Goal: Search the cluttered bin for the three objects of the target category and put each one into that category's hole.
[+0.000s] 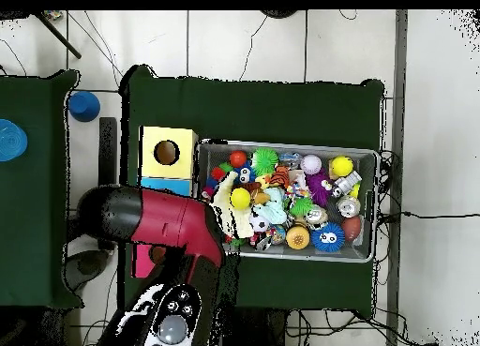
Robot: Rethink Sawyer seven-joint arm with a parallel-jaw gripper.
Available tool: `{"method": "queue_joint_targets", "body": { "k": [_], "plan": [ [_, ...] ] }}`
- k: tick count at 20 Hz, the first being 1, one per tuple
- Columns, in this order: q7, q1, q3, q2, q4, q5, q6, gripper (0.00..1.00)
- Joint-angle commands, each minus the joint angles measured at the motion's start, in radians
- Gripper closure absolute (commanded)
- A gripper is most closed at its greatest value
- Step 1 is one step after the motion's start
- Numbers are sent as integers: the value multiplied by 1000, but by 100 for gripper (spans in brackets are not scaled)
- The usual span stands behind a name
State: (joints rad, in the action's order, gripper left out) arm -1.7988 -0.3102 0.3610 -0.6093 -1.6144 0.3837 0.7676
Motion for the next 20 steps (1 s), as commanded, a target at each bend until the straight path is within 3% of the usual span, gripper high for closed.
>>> {"method": "queue_joint_targets", "body": {
  "k": [1,13,20],
  "plan": [
    [-219,27,-34,56,62,-22,28,0],
    [-262,1,-27,92,87,-7,10,0],
    [-165,34,-32,-29,-8,-22,52,0]
  ]
}}
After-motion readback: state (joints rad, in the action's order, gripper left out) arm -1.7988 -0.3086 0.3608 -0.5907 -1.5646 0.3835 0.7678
